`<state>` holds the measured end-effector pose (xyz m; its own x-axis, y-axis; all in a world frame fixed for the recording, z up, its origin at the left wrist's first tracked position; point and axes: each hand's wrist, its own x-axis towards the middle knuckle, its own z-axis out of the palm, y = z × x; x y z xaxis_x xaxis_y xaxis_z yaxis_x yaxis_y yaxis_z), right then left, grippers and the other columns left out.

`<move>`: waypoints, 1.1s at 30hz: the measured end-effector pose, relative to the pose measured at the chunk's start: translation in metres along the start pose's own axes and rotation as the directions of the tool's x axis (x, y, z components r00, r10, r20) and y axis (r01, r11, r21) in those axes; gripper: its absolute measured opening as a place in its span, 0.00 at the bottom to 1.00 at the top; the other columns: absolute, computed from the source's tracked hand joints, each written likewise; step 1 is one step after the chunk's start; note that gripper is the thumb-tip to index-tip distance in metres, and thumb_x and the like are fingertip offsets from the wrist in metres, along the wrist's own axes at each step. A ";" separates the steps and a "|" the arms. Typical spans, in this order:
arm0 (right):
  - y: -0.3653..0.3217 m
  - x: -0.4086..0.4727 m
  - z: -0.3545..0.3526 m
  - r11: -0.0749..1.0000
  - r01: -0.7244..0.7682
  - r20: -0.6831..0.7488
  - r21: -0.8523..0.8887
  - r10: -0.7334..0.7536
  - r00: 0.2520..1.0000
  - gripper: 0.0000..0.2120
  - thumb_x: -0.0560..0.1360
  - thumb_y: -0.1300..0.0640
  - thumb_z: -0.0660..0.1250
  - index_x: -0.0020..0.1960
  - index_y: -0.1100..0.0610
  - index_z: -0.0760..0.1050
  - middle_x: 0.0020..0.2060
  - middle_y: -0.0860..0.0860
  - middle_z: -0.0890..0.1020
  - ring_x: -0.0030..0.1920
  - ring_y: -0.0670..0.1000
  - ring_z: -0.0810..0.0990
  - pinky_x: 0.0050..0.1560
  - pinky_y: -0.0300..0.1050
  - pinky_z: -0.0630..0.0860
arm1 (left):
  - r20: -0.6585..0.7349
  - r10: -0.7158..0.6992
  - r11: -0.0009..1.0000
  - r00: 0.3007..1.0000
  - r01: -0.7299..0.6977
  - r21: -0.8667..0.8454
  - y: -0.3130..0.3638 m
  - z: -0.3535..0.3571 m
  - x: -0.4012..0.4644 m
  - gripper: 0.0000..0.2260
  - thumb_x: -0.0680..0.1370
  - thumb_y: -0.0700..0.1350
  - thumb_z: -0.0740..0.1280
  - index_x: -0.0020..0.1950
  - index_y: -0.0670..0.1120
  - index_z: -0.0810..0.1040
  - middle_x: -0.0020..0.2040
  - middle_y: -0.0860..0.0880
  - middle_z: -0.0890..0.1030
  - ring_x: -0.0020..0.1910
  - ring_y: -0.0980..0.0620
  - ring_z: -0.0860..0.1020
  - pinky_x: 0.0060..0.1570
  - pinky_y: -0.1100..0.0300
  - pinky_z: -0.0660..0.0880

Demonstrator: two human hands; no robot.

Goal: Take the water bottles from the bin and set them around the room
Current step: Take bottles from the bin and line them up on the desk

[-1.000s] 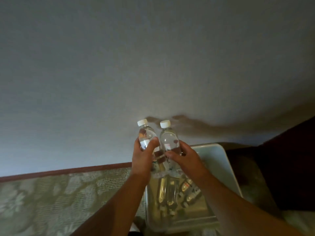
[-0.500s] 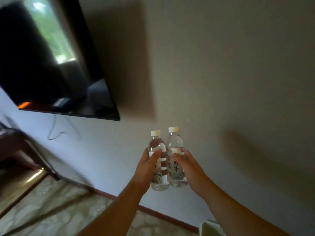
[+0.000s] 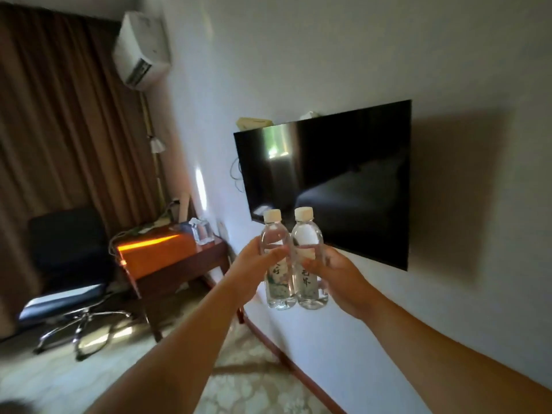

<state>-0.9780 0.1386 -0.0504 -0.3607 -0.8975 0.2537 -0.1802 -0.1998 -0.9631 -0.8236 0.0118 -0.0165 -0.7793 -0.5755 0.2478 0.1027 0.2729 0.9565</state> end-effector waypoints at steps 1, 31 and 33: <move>0.002 0.016 0.019 1.000 0.001 0.025 -0.001 -0.001 1.000 0.22 0.74 0.36 0.71 0.65 0.42 0.76 0.59 0.45 0.84 0.60 0.48 0.83 0.55 0.47 0.80 | -0.015 -0.002 1.000 1.000 0.002 0.021 0.002 -0.026 -0.002 0.16 0.74 0.55 0.73 0.59 0.51 0.81 0.53 0.46 0.85 0.56 0.42 0.83 0.62 0.38 0.76; 0.154 0.523 0.364 0.998 -0.044 0.221 -0.055 0.055 0.974 0.19 0.70 0.52 0.79 0.59 0.47 0.80 0.50 0.44 0.87 0.50 0.42 0.86 0.44 0.34 0.81 | -0.404 -0.197 0.931 0.893 0.299 0.207 -0.176 -0.547 0.206 0.30 0.67 0.48 0.82 0.65 0.55 0.73 0.57 0.54 0.81 0.54 0.55 0.81 0.47 0.62 0.78; 0.168 0.555 0.380 0.996 -0.061 0.233 -0.071 0.076 0.969 0.20 0.70 0.50 0.79 0.60 0.47 0.80 0.50 0.44 0.86 0.50 0.42 0.85 0.42 0.33 0.80 | -0.420 -0.223 0.920 0.880 0.333 0.208 -0.195 -0.574 0.224 0.30 0.67 0.48 0.81 0.66 0.54 0.74 0.57 0.53 0.81 0.55 0.54 0.81 0.55 0.54 0.79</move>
<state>-0.8609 -0.5429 -0.1057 -0.1499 -0.9770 0.1516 -0.2225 -0.1161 -0.9680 -0.6638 -0.6125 -0.0593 -0.4486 -0.8911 0.0691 -0.2933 0.2198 0.9304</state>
